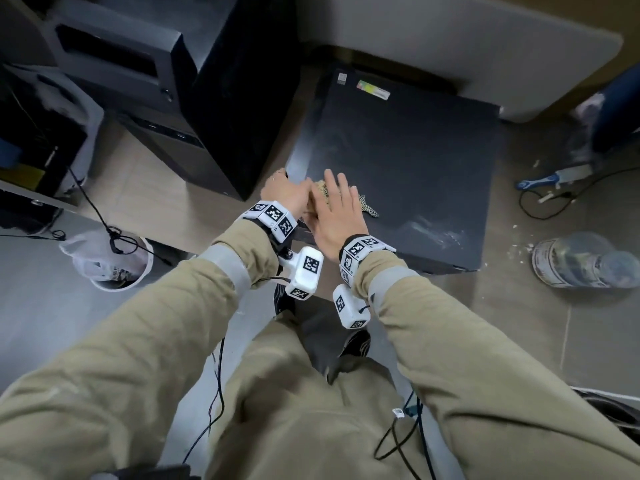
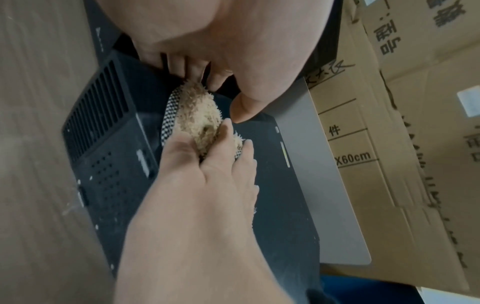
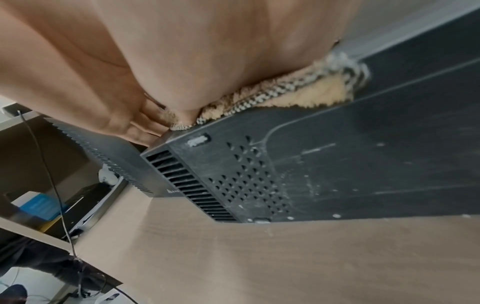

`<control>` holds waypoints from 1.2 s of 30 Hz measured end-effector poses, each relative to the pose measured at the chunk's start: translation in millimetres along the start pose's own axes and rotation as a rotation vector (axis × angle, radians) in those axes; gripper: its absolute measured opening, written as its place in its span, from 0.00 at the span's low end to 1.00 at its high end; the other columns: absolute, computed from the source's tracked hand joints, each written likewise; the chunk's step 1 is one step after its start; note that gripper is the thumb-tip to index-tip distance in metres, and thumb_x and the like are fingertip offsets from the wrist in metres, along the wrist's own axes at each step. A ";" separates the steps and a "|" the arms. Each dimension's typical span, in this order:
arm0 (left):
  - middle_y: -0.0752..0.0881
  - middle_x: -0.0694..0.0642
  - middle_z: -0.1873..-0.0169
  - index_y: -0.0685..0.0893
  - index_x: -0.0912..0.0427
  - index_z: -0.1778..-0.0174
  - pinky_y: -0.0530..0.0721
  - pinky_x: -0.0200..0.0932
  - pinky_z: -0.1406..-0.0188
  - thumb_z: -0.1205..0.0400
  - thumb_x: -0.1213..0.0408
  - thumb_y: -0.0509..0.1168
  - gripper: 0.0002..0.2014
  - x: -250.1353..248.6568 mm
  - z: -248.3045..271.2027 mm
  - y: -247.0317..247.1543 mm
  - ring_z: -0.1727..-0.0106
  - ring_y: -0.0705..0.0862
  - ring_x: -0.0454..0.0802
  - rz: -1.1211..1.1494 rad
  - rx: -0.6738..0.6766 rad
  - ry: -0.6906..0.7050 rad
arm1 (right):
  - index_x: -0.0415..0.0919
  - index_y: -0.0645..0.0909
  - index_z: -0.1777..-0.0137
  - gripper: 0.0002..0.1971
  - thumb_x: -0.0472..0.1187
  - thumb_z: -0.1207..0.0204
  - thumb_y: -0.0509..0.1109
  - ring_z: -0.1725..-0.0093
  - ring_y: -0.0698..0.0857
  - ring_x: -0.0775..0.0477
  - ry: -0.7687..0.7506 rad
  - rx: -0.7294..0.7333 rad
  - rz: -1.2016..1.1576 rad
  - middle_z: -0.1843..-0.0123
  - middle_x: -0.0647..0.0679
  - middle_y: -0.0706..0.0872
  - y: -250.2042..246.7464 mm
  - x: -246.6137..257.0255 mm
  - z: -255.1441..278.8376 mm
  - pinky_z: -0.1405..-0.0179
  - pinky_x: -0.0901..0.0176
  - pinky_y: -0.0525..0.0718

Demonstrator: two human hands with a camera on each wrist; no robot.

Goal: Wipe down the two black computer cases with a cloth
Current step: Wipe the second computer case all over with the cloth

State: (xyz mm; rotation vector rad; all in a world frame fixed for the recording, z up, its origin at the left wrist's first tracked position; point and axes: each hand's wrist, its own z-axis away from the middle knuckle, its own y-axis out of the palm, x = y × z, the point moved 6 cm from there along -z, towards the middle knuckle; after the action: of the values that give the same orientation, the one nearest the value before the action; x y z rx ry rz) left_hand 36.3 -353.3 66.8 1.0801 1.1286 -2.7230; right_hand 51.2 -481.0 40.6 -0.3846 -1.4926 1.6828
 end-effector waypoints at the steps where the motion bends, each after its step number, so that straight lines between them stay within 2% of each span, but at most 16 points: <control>1: 0.74 0.62 0.22 0.72 0.65 0.22 0.68 0.54 0.21 0.20 0.52 0.65 0.32 -2.3 6.0 5.5 0.21 0.71 0.62 -0.080 -0.023 0.019 | 0.50 0.44 0.10 0.32 0.52 0.11 0.51 0.12 0.36 0.38 0.007 -0.011 -0.019 0.09 0.43 0.39 -1.0 -6.9 8.2 0.13 0.40 0.37; 3: 0.61 0.62 0.15 0.66 0.65 0.18 0.60 0.57 0.17 0.19 0.51 0.64 0.35 -8.6 20.9 21.1 0.15 0.58 0.61 -0.232 -0.038 0.058 | 0.52 0.43 0.10 0.32 0.51 0.11 0.50 0.12 0.36 0.38 0.032 -0.026 -0.040 0.09 0.44 0.39 -4.4 -26.2 26.0 0.13 0.40 0.37; 5: 0.53 0.59 0.13 0.60 0.63 0.14 0.54 0.58 0.15 0.19 0.52 0.63 0.38 -14.7 33.2 35.4 0.13 0.49 0.59 -0.320 -0.057 0.086 | 0.53 0.43 0.10 0.31 0.51 0.10 0.49 0.11 0.37 0.38 0.079 -0.047 -0.039 0.09 0.44 0.39 -8.9 -50.2 42.9 0.13 0.41 0.37; 9: 0.47 0.58 0.12 0.52 0.64 0.12 0.47 0.61 0.15 0.19 0.52 0.61 0.42 -30.0 47.8 67.2 0.12 0.44 0.60 -0.411 -0.094 0.069 | 0.52 0.42 0.10 0.31 0.54 0.10 0.49 0.11 0.37 0.38 0.214 -0.079 -0.037 0.10 0.43 0.38 -18.5 -115.8 78.7 0.13 0.40 0.37; 13: 0.47 0.60 0.12 0.49 0.65 0.12 0.48 0.62 0.16 0.19 0.48 0.60 0.44 -36.7 49.7 81.4 0.12 0.44 0.59 -0.467 -0.133 0.023 | 0.53 0.42 0.10 0.32 0.53 0.10 0.49 0.11 0.37 0.39 0.341 -0.099 -0.043 0.10 0.43 0.38 -28.3 -177.1 108.0 0.13 0.40 0.38; 16: 0.44 0.61 0.12 0.45 0.66 0.12 0.45 0.62 0.16 0.21 0.46 0.60 0.47 -34.3 50.7 87.0 0.12 0.42 0.59 -0.493 -0.145 0.023 | 0.55 0.41 0.10 0.32 0.54 0.10 0.49 0.11 0.37 0.40 0.395 -0.103 -0.064 0.09 0.44 0.38 -30.9 -200.5 118.5 0.13 0.39 0.40; 19: 0.41 0.61 0.12 0.42 0.66 0.12 0.42 0.63 0.15 0.21 0.45 0.61 0.49 -31.4 52.0 89.0 0.12 0.39 0.59 -0.481 -0.125 0.036 | 0.56 0.43 0.11 0.31 0.55 0.11 0.49 0.11 0.38 0.42 0.432 -0.123 -0.095 0.09 0.46 0.39 -31.6 -206.0 120.9 0.14 0.38 0.42; 24: 0.41 0.60 0.12 0.41 0.65 0.13 0.44 0.62 0.15 0.21 0.45 0.63 0.51 -33.4 50.5 84.1 0.12 0.38 0.59 -0.508 -0.069 0.032 | 0.54 0.43 0.10 0.32 0.55 0.11 0.50 0.11 0.37 0.41 0.482 -0.140 -0.132 0.09 0.44 0.39 -37.3 -209.8 116.6 0.13 0.38 0.42; 27: 0.38 0.61 0.13 0.39 0.64 0.13 0.43 0.61 0.15 0.23 0.41 0.65 0.55 -31.5 47.5 79.9 0.13 0.36 0.59 -0.552 0.026 0.043 | 0.53 0.43 0.10 0.33 0.55 0.11 0.51 0.11 0.38 0.40 0.566 -0.168 -0.143 0.09 0.43 0.39 -40.8 -211.9 107.6 0.13 0.36 0.42; 30: 0.36 0.60 0.13 0.39 0.64 0.13 0.42 0.59 0.15 0.23 0.43 0.68 0.56 -30.3 44.9 74.0 0.13 0.34 0.59 -0.538 0.121 0.070 | 0.51 0.44 0.10 0.34 0.57 0.12 0.50 0.11 0.39 0.38 0.643 -0.197 -0.102 0.09 0.42 0.40 -41.6 -206.8 98.5 0.14 0.34 0.40; 33: 0.40 0.59 0.13 0.42 0.66 0.13 0.47 0.57 0.15 0.25 0.43 0.70 0.56 -38.2 38.9 66.2 0.13 0.37 0.57 -0.568 0.138 0.119 | 0.51 0.43 0.10 0.34 0.61 0.12 0.45 0.11 0.38 0.38 0.617 -0.170 -0.047 0.09 0.43 0.39 -40.7 -197.0 85.1 0.14 0.34 0.37; 36: 0.38 0.59 0.13 0.42 0.66 0.13 0.49 0.55 0.16 0.22 0.46 0.67 0.53 -40.7 27.8 55.4 0.13 0.36 0.56 -0.597 0.237 0.161 | 0.51 0.44 0.10 0.34 0.62 0.12 0.44 0.11 0.38 0.37 0.572 -0.160 -0.040 0.09 0.42 0.39 -39.3 -173.3 64.3 0.14 0.35 0.36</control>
State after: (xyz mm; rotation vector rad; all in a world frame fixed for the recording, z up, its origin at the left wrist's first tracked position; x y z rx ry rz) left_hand 64.7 -421.8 70.7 1.1577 1.3631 -3.3490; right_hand 125.9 -654.6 42.5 -0.8380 -1.1914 1.2746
